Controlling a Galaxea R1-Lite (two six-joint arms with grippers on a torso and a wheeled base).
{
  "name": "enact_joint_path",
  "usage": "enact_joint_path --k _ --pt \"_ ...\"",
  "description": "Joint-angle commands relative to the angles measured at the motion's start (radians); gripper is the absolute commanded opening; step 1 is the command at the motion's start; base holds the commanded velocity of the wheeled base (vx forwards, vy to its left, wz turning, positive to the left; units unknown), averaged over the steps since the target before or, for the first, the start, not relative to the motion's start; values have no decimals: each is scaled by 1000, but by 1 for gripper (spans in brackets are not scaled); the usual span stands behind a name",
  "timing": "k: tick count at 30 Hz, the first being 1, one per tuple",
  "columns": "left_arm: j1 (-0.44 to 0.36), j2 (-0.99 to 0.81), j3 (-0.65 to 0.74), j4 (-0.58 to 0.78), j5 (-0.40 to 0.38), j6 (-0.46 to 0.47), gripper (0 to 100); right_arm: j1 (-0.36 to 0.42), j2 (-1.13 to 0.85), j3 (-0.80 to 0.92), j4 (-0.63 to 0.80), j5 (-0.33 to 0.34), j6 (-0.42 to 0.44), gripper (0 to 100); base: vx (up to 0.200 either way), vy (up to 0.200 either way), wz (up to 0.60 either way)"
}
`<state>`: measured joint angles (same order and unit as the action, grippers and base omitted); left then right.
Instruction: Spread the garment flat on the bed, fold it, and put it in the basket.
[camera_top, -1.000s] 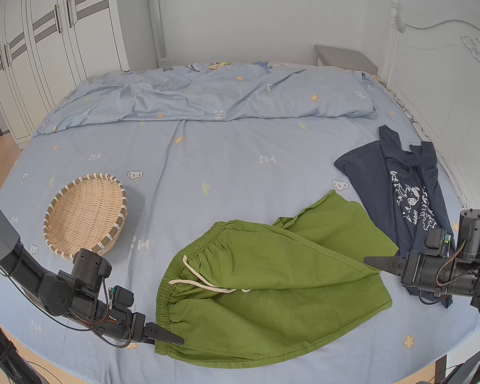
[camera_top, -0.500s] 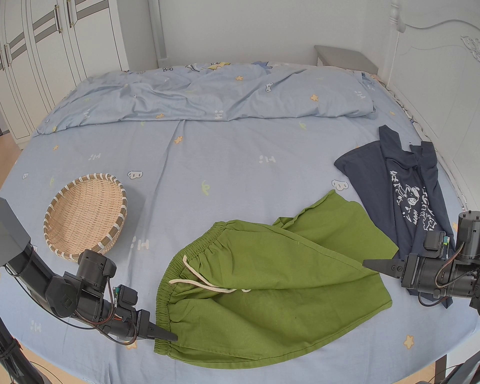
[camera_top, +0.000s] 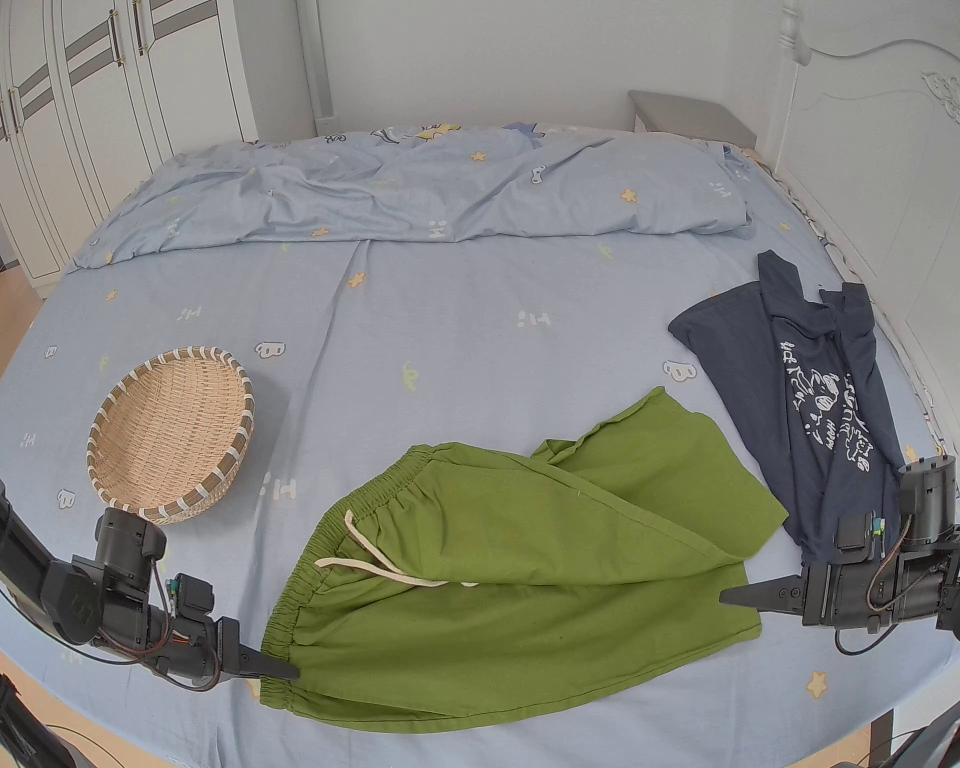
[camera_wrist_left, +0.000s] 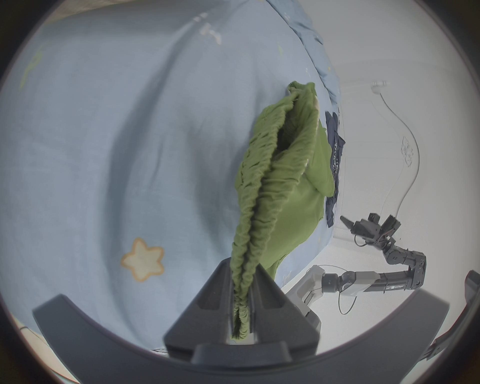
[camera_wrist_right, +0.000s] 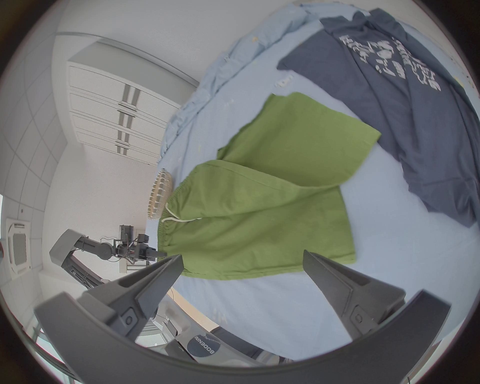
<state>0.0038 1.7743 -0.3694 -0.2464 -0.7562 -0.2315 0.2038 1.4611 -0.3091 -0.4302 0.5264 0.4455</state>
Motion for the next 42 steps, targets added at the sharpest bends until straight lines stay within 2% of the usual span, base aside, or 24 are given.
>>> enact_joint_path --k 1,5,10,13,16,22,33,34,36,42 --pt "77 -65 67 -8 -5 6 0 -47 56 -5 51 24 -19 100 0 0 0" --pt "84 -56 107 -71 -17 15 0 -112 137 33 53 55 -108 100 0 0 0" --pt "84 -52 133 -142 -22 15 0 -161 248 67 44 72 -251 100 0 0 0" --pt "81 -52 141 -151 -22 15 0 -173 286 67 38 81 -306 100 0 0 0" --pt "79 -56 147 -151 -22 15 0 -173 318 58 19 118 -306 100 0 0 0" --pt "81 -55 144 -152 -22 15 0 -172 343 58 -55 129 -303 100 0 0 0" --pt "71 -53 144 -152 -22 15 0 -184 395 25 -62 138 -303 100 0 0 0" --pt "73 -53 142 -152 -22 15 0 -182 395 21 -65 169 -301 100 0 0 0" --pt "76 -53 142 -152 -22 15 0 -182 395 16 -67 187 -301 100 0 0 0" --pt "77 -53 141 -152 -22 15 0 -181 398 1 -67 199 -295 100 0 0 0"
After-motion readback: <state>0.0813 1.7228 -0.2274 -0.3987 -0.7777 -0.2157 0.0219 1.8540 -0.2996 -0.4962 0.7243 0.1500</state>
